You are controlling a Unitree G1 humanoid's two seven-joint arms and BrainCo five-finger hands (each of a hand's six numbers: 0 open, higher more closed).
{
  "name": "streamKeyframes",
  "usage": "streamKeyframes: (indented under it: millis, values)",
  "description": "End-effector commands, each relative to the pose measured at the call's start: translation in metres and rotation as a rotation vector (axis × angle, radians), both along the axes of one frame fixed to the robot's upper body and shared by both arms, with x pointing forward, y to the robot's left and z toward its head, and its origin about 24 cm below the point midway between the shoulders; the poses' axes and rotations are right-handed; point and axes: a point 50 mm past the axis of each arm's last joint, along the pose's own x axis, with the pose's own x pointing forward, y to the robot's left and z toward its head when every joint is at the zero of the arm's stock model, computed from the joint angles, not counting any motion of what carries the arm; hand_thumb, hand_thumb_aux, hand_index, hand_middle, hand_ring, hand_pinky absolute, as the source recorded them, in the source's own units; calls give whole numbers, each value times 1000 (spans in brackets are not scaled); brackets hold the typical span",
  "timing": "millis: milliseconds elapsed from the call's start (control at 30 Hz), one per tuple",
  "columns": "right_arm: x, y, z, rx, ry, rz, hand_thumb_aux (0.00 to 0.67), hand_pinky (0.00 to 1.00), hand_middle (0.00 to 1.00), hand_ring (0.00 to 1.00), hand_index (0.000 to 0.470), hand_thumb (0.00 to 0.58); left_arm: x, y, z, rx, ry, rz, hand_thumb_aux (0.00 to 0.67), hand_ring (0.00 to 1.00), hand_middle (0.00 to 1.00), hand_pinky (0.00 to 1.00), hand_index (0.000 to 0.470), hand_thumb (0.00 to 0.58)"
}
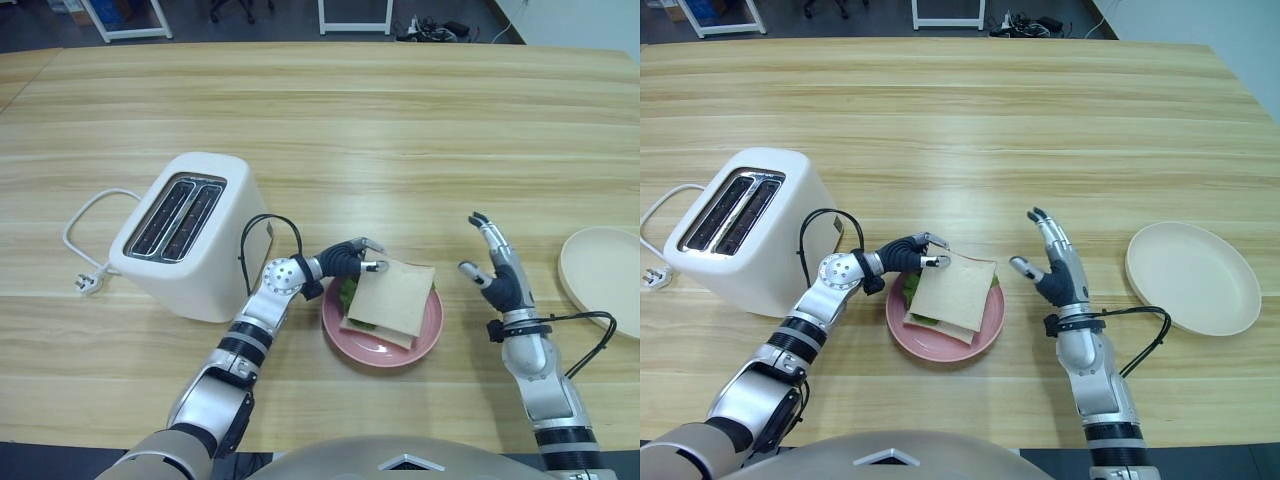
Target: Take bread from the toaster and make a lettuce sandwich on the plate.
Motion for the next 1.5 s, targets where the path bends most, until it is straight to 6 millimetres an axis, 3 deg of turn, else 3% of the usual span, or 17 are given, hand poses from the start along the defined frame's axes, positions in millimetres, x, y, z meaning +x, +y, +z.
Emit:
streamKeyframes:
  millis: [33, 200, 400, 500, 633, 700, 733, 767, 800, 833, 967, 1033, 1100, 1233, 1400, 1500]
  values:
    - [-27, 30, 8, -333, -188, 218, 0, 0, 0, 0, 0, 0, -6, 8, -18, 94, 56, 0, 670, 1000, 1000, 1000, 470, 580]
    - [-49, 46, -6, -531, -239, 378, 0, 0, 0, 0, 0, 0, -6, 12, -18, 95, 49, 16, 670, 1000, 1000, 1000, 470, 580]
    - [-58, 42, -36, -670, -182, 447, 0, 0, 0, 0, 0, 0, -5, 11, -17, 95, 39, 17, 670, 1000, 1000, 1000, 470, 580]
    - [-61, 37, -60, -737, -24, 460, 0, 0, 0, 0, 0, 0, -4, 11, -15, 92, 31, 18, 670, 1000, 1000, 1000, 470, 580]
    - [-71, 27, -98, -811, 312, 495, 0, 0, 0, 0, 0, 0, -6, 12, -14, 92, 18, 25, 670, 1000, 1000, 1000, 470, 580]
    - [-78, 26, -107, -805, 417, 519, 0, 0, 0, 0, 0, 0, -6, 12, -13, 83, 3, 25, 670, 1000, 1000, 1000, 470, 580]
    - [-79, 26, -109, -798, 440, 519, 0, 0, 0, 0, 0, 0, -6, 12, -11, 80, -17, 19, 631, 1000, 1000, 1000, 442, 578]
    - [-79, 25, -109, -804, 454, 519, 0, 0, 0, 0, 0, 0, -6, 12, -10, 75, -46, 26, 426, 267, 267, 267, 299, 503]
    - [-79, 24, -109, -812, 466, 517, 0, 0, 0, 0, 0, 0, -5, 12, -8, 84, -91, 55, 55, 0, 0, 0, 39, 92]
    - [-79, 22, -110, -827, 481, 519, 0, 0, 0, 0, 0, 0, -3, 10, -2, 72, -173, 97, 0, 0, 0, 0, 0, 0]
    - [-83, 12, -118, -886, 543, 517, 0, 0, 0, 0, 0, 0, 12, 12, 37, 9, -536, 417, 0, 0, 0, 0, 0, 0]
    - [-83, 1, -121, -921, 567, 478, 0, 0, 0, 0, 0, 0, 9, 16, 60, -40, -744, 535, 0, 0, 0, 0, 0, 0]
    - [-79, -8, -120, -941, 567, 445, 0, 0, 0, 0, 0, 0, -1, 20, 72, -168, -805, 569, 0, 0, 0, 0, 0, 0]
    - [-76, -13, -117, -949, 555, 431, 0, 0, 0, 0, 0, 0, -14, 45, 86, -240, -913, 734, 0, 0, 0, 0, 0, 0]
    - [-71, -16, -118, -954, 531, 411, 0, 0, 0, 0, 0, 0, -34, 53, 79, -300, -853, 780, 0, 0, 0, 0, 0, 0]
    - [-52, -12, -96, -871, 344, 340, 0, 0, 0, 0, 0, 0, -42, 51, 55, -317, -668, 767, 0, 0, 0, 0, 0, 0]
